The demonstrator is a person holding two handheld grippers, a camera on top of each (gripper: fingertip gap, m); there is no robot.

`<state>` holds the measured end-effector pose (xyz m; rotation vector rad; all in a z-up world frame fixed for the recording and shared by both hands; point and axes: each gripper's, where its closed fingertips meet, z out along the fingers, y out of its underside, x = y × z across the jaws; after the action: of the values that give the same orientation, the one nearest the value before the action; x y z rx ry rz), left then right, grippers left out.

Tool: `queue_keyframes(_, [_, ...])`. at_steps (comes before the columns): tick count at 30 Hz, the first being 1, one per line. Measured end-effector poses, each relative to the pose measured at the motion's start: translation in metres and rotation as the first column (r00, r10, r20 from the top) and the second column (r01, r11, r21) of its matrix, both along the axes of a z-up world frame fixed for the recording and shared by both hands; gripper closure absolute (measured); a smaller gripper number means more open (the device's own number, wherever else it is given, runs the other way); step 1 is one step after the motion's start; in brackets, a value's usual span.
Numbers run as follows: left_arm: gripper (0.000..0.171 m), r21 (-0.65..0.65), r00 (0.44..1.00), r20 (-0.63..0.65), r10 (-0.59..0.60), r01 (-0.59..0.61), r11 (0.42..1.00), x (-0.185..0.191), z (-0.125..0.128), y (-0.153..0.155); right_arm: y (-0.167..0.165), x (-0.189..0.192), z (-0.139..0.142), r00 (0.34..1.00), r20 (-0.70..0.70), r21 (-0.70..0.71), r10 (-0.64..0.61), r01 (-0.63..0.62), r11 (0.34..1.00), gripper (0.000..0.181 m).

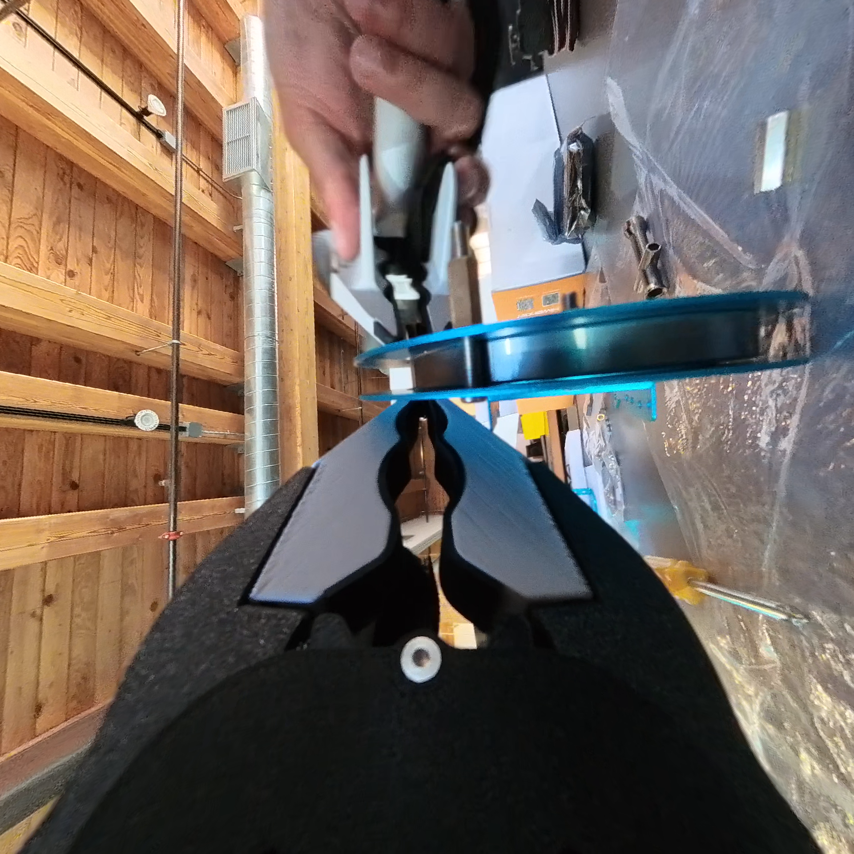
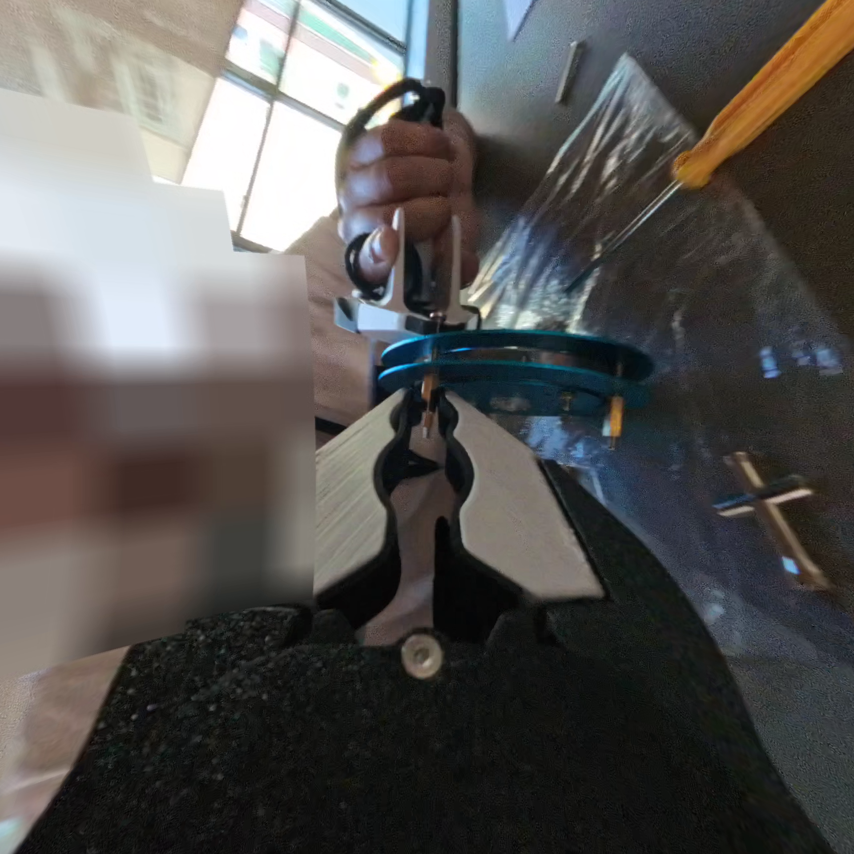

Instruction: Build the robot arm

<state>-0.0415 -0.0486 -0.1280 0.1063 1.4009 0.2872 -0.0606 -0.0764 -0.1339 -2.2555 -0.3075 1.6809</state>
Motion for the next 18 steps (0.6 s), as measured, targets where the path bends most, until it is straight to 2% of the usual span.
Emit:
queue_keyframes(1, [0.171,-0.004,1.0,-0.002,0.0,0.0,1.0,0.0,0.0,0.001,0.002,0.005,0.0,0.987,0.16,0.109,-0.019,0.002,0.994,0.168])
queue_keyframes(2, [0.171,-0.005,1.0,-0.002,0.004,-0.004,1.0,0.001,0.0,0.002,0.004,0.009,0.004,0.956,0.288,0.205,-0.051,-0.01,0.979,0.161])
queue_keyframes(4, [0.171,-0.007,1.0,-0.002,0.001,-0.001,1.0,0.001,0.0,0.001,0.01,0.017,0.008,0.847,0.516,0.372,-0.127,-0.088,0.924,0.161])
queue_keyframes(5, [0.171,-0.004,1.0,-0.001,0.0,0.0,1.0,0.002,0.0,0.0,0.012,0.017,0.007,0.788,0.596,0.424,-0.155,-0.146,0.894,0.164])
queue_keyframes(7, [0.171,-0.002,1.0,0.0,0.012,-0.012,1.0,0.003,0.0,0.0,0.015,0.019,-0.002,0.682,0.712,0.437,-0.169,-0.242,0.866,0.169])
queue_keyframes(9, [0.171,0.003,1.0,-0.001,0.022,-0.022,1.0,0.004,-0.001,0.004,0.017,0.02,-0.005,0.664,0.731,0.417,-0.157,-0.254,0.873,0.17])
queue_keyframes(12, [0.171,-0.013,0.999,-0.008,0.033,-0.033,0.999,0.004,-0.001,0.007,0.013,0.014,-0.004,0.716,0.693,0.357,-0.084,-0.239,0.903,0.163])
queue_keyframes(14, [0.171,-0.017,0.999,-0.015,0.037,-0.037,0.999,0.005,-0.002,0.011,0.018,0.02,-0.007,0.679,0.729,0.344,-0.091,-0.247,0.906,0.164])
queue_keyframes(15, [0.171,-0.017,0.999,-0.017,0.04,-0.041,0.999,0.006,-0.003,0.012,0.021,0.021,-0.008,0.653,0.752,0.338,-0.089,-0.266,0.903,0.172])
queue_keyframes(18, [0.171,-0.046,0.999,-0.03,0.045,-0.047,0.998,0.007,-0.004,0.017,0.027,0.023,-0.012,0.55,0.833,0.273,-0.062,-0.311,0.911,0.176])
